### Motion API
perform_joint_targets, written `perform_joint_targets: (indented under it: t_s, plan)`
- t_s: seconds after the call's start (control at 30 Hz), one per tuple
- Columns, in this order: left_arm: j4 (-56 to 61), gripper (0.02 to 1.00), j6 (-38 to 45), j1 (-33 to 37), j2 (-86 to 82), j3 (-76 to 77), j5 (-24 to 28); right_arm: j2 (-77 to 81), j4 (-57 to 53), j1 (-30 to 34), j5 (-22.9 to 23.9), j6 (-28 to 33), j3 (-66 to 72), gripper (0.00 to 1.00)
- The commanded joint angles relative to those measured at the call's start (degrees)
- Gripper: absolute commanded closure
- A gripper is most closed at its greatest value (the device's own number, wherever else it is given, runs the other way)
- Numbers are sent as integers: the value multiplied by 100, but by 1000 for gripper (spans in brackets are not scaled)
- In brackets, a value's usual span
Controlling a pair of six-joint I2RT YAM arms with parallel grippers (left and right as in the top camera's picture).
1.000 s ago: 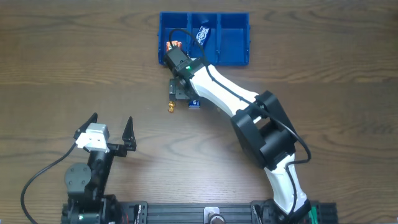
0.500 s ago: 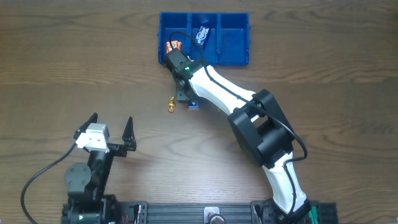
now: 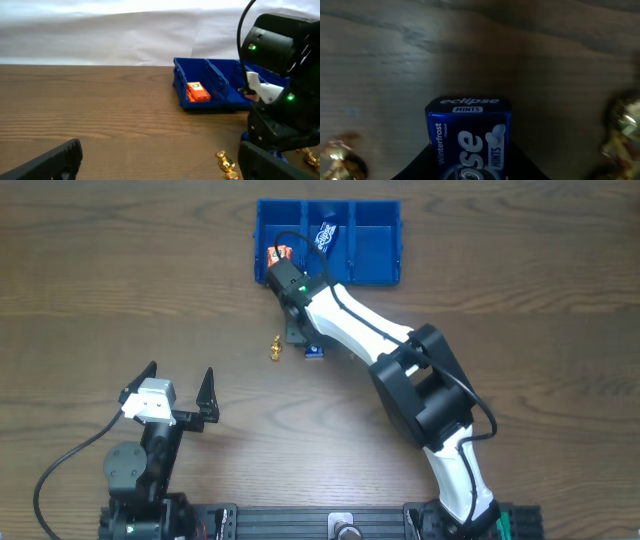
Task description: Sort Candies Into Trays
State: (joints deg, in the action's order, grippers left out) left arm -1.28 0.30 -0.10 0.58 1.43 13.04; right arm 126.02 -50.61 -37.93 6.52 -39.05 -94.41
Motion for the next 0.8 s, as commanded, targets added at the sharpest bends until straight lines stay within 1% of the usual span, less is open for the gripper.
perform_joint_targets:
  t_s: [0.03,0.07,0.27,0.37,0.5,0.63,0.8]
  plan:
    - [-181,23,83,17,-31,-116,96,-841,-282,136,662,98,-461,965]
    - [-181,20,83,17,-31,-116,98,-894,-474,186,791,234,-839,965]
    - [-181,20,83,17,-31,-116,96,-807,-1134,588,804,787,-2741,965]
    - [-181,20,83,17,-31,-116,98,-717,-1097,719,826,1012,-3283,965]
    - [-181,20,81,17,-31,-116,98,-584,-625,815,1049,1222,-3359,965]
    - [-181,20,81,17,-31,-116,98,-164,-251,909,1058,1353,-3359,965]
    - [-181,20,83,17,-31,-116,98,385,-20,981,1058,1364,-3359,965]
